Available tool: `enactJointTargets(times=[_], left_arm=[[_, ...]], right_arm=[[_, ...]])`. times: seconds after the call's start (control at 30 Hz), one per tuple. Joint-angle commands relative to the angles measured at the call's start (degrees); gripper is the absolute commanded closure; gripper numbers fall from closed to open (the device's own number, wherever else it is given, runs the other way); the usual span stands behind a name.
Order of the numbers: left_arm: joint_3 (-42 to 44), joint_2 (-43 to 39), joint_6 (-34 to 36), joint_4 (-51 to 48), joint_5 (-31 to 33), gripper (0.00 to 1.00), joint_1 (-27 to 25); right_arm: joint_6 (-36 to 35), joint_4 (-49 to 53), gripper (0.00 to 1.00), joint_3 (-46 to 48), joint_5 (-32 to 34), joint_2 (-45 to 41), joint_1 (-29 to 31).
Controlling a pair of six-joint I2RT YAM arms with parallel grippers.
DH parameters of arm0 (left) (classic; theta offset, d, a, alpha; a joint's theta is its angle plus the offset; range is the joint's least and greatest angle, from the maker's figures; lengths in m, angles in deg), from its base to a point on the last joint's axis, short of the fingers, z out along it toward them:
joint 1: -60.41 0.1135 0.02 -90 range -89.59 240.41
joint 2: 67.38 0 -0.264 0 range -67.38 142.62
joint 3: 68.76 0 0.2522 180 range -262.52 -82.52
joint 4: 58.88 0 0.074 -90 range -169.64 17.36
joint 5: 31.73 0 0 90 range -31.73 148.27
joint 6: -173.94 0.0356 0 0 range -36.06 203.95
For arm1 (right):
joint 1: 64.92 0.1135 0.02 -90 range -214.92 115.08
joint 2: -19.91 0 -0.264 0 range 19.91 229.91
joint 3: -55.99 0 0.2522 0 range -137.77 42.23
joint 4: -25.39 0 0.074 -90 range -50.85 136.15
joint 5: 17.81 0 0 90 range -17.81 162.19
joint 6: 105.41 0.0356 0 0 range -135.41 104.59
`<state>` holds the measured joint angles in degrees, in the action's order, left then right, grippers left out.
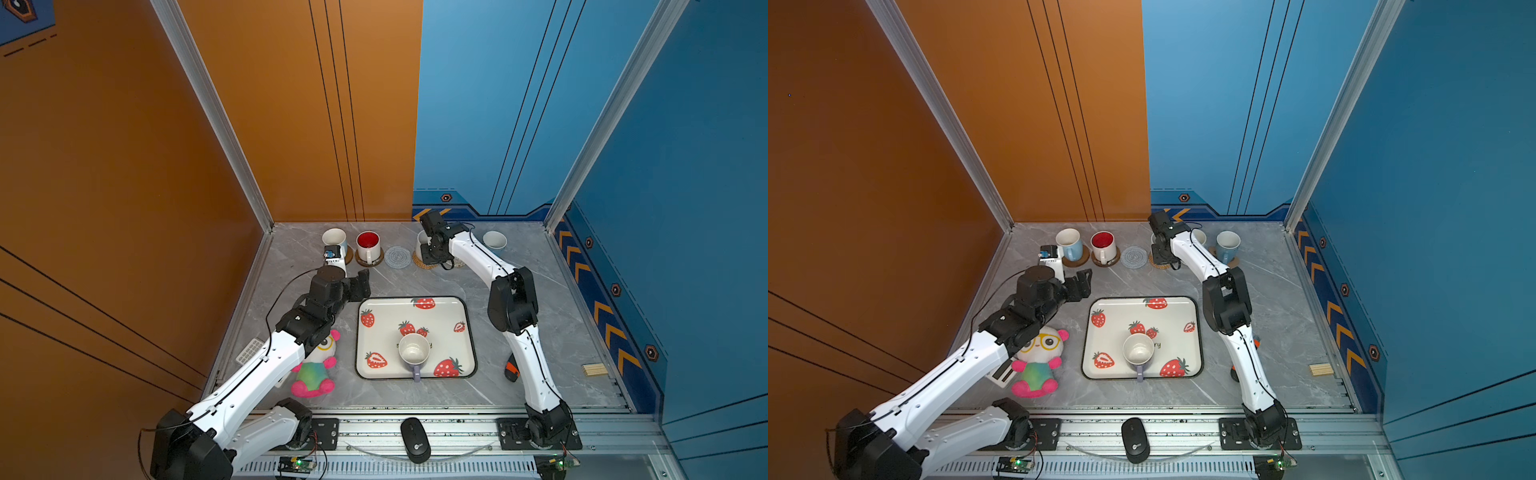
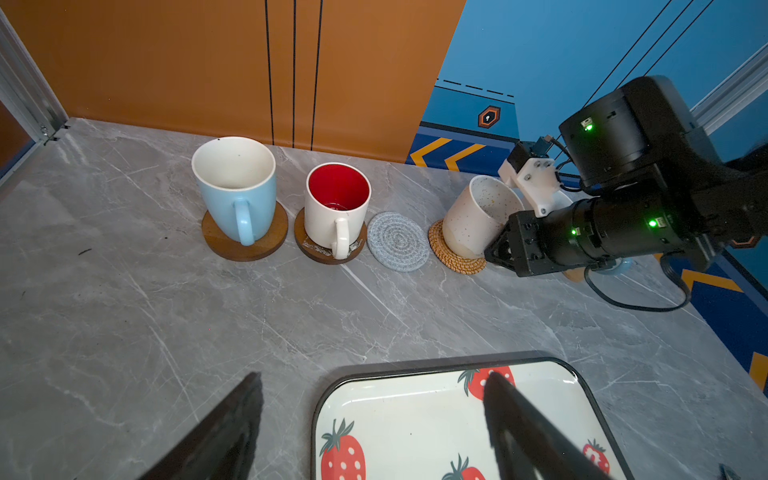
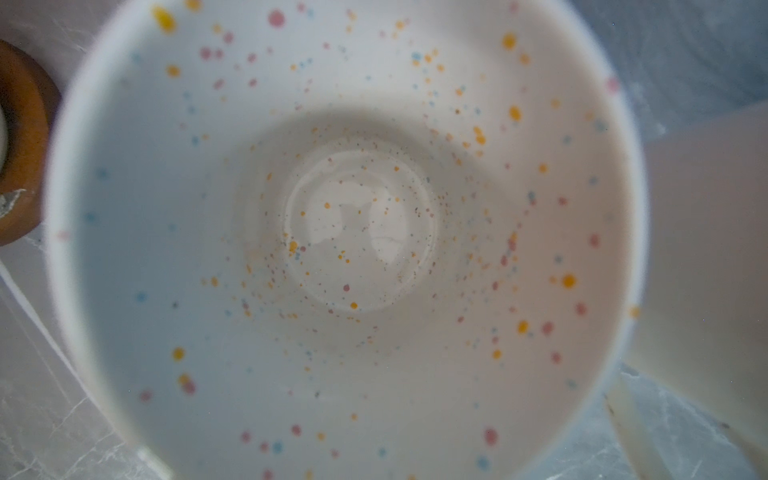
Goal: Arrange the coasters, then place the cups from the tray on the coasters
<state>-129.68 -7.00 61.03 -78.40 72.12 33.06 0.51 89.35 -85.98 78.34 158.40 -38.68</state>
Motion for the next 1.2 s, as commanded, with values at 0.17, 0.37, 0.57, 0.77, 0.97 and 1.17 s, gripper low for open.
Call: enactJointTargets(times=[0.17,0.37,0.57,0.77,0.97,1.17], left_arm=[[0.55,-0.97,0.07,-0.22,-0.55,0.16,0.64],[0.66,-1.08,0.07,-0.31,-0.49,0.16,0.64],[0.57,-1.22,0.07,-0.39,-0.49,0.16,0.65],[0.82,-1.32,0.07,-0.40,-0.49,0.16,0.64],[0.91,-1.41,0.07,-0.39,-0.40,0.16,0.66],[0.91,-1.36,0.07,-0.42,-0.35,0.16,0.69]], right_arm=[[0.60,-1.46,1.00,-3.28,0.44,-0.26,-0.22],[0.61,-1.39,1.00,-3.27,0.36,-0.16,-0.22],[0.60,-1.17,1.00,-3.28,0.44,-0.05,-0.22],[0.61,-1.22,1.00,-3.28,0.35,0.28,-0.22],[0.69,-1.18,1.00,-3.28,0.33,0.53,-0.28],[0.69,-1.23,1.00,-3.36,0.36,0.84,-0.22]])
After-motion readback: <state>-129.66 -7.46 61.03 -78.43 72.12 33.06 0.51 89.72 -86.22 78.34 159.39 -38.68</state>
